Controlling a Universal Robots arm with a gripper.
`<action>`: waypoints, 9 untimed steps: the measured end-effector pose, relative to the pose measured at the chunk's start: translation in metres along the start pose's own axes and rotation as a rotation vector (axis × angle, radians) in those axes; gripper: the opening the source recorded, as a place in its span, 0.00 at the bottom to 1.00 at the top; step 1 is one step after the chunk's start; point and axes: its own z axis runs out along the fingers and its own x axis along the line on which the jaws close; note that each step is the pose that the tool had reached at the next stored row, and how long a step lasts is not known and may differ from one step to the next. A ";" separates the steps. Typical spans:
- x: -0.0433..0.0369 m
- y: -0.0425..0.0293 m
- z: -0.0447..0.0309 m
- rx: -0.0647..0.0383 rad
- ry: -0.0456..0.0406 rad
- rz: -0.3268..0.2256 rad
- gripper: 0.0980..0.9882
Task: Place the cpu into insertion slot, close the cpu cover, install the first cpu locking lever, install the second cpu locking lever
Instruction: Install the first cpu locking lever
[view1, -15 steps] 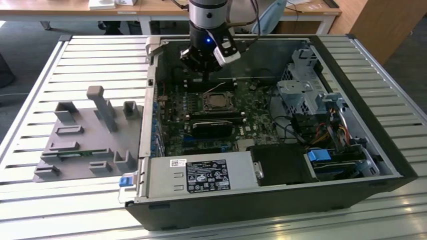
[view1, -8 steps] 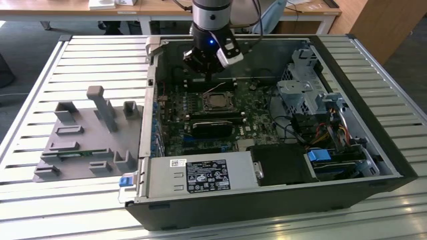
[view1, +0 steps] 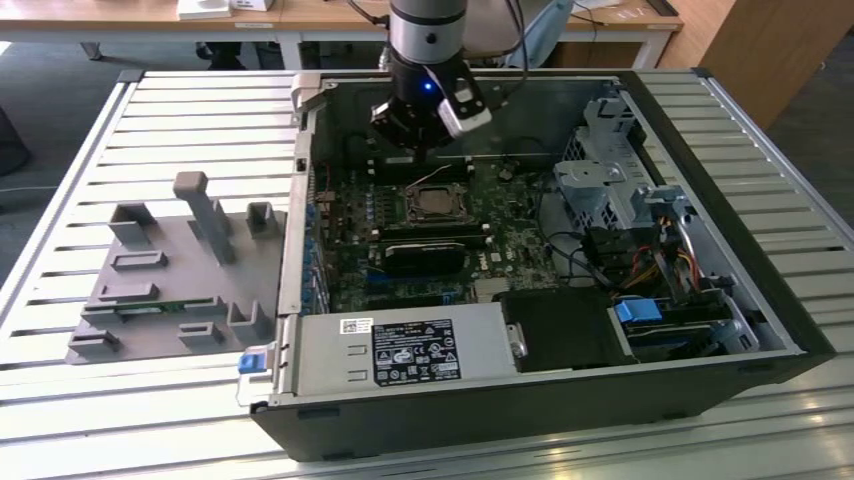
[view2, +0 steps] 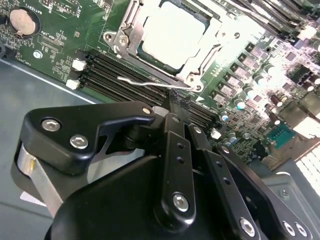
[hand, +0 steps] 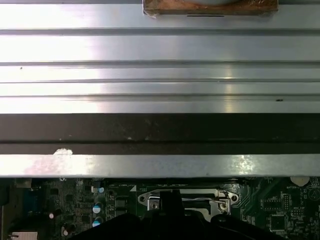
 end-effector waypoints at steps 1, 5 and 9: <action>-0.0007 0.0003 0.0008 0.000 0.0000 0.000 0.01; -0.0027 0.0015 0.0034 0.000 0.0007 0.000 0.01; -0.0050 0.0025 0.0056 0.000 0.0018 0.000 0.01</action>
